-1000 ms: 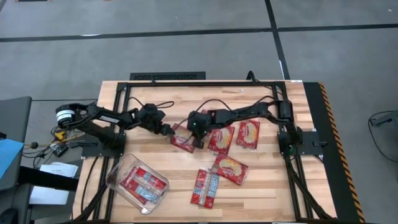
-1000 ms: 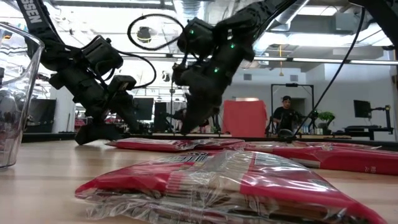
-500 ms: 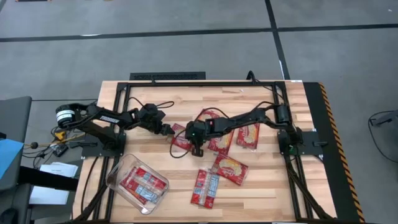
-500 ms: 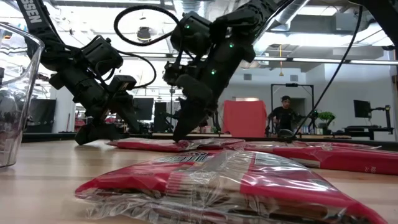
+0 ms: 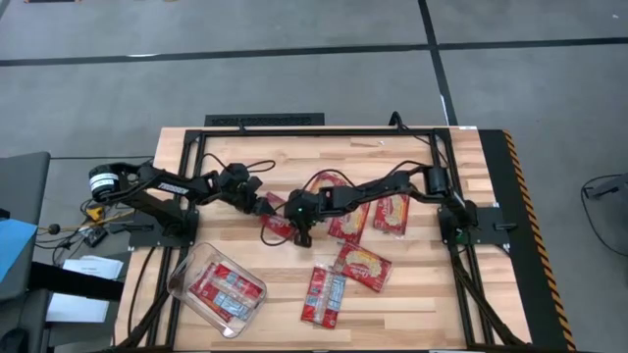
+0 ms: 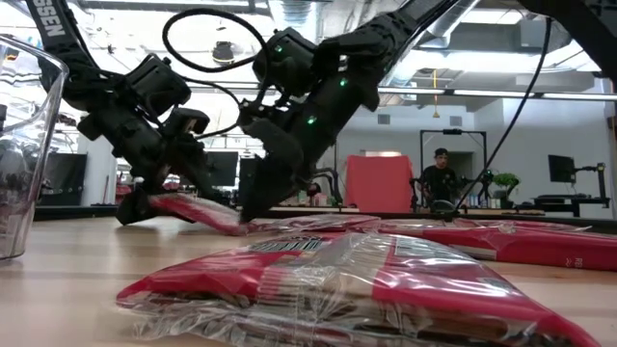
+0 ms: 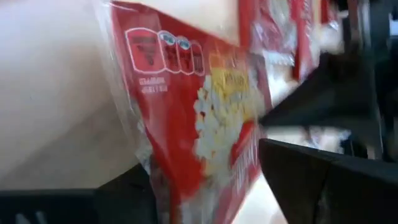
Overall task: Sort popcorn bags into baskets
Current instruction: Put the red popcorn bag into the transparent bin
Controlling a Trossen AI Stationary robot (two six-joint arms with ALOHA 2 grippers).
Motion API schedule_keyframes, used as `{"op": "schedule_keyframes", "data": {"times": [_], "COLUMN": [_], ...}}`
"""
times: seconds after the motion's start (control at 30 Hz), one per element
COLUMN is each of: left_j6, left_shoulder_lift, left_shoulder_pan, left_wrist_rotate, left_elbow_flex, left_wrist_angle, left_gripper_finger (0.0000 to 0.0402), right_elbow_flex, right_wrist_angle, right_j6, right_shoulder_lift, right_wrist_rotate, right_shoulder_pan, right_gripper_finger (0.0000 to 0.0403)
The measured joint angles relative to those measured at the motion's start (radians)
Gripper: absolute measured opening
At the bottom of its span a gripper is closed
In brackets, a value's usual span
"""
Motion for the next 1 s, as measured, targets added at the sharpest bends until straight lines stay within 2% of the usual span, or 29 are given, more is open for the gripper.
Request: {"op": "schedule_keyframes", "data": {"times": [0.1,0.27,0.3,0.4,0.53,0.6,0.73,0.87,1.0], "left_j6": [-0.024,-0.074,-0.075,-0.121,-0.224,-0.282,-0.358,-0.397,-0.374], "left_shoulder_lift": [0.0,-0.005,-0.005,-0.009,-0.052,-0.116,-0.261,-0.441,-0.615], "left_shoulder_pan": [0.0,0.0,0.0,0.0,-0.02,-0.039,-0.096,-0.203,-0.377], "left_wrist_rotate": [0.054,0.081,0.082,0.094,0.189,0.225,0.234,0.215,0.036], "left_elbow_flex": [0.0,0.001,0.002,0.002,0.026,0.043,0.098,0.17,0.278], "left_wrist_angle": [0.011,0.055,0.069,0.122,0.234,0.269,0.244,0.074,-0.328], "left_gripper_finger": [0.0145,0.0026,0.0014,0.0009,0.0002,0.0001,0.0001,0.0,0.0], "right_elbow_flex": [0.003,0.008,0.009,0.005,0.007,0.008,0.008,0.008,0.007], "right_wrist_angle": [-0.08,-0.201,-0.202,-0.272,-0.349,-0.408,-0.506,-0.597,-0.647], "right_j6": [-0.014,-0.032,-0.03,-0.018,0.004,0.042,0.106,0.128,0.127], "right_shoulder_lift": [-0.063,-0.263,-0.297,-0.413,-0.58,-0.654,-0.775,-0.85,-0.885], "right_wrist_rotate": [0.025,0.075,0.086,0.146,0.26,0.321,0.42,0.509,0.53], "right_shoulder_pan": [-0.003,0.001,0.005,0.018,0.041,0.06,0.096,0.15,0.207], "right_gripper_finger": [0.0021,0.003,0.0029,0.0021,0.0014,0.0015,0.0027,0.0031,0.002]}}
